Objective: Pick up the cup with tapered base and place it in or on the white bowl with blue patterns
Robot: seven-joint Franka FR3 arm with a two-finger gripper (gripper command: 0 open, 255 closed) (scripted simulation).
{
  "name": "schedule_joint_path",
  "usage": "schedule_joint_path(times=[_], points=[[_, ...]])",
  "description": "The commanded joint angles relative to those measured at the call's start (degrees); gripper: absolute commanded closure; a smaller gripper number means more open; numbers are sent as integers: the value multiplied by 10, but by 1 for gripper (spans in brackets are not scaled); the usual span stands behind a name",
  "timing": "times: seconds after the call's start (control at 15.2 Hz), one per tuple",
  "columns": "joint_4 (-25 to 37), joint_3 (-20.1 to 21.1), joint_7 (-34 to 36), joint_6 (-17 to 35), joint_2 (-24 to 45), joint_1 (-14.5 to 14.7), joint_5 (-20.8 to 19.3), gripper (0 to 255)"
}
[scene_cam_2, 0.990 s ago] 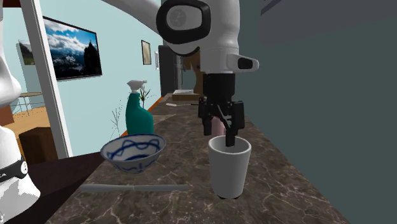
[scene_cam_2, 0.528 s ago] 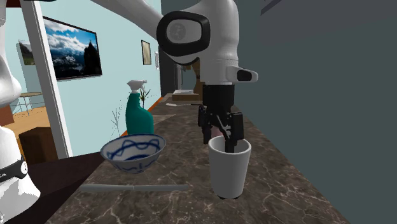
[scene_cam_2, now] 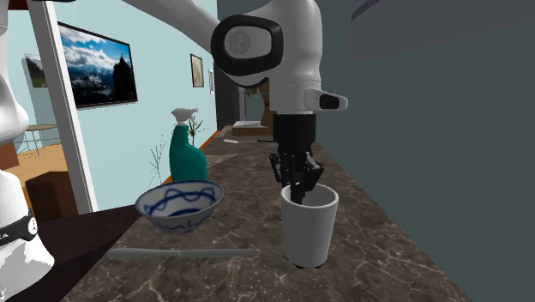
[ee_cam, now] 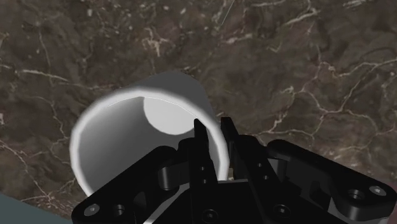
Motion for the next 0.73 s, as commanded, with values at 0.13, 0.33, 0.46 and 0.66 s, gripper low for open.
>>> schedule_joint_path(times=[0.13,0.33,0.46,0.66], points=[[0,0,0,0,0,0,0,255],[0,0,0,0,0,0,0,255],[6,-1,1,-13,-8,1,-2,255],[16,-2,1,-34,-18,2,-5,255]])
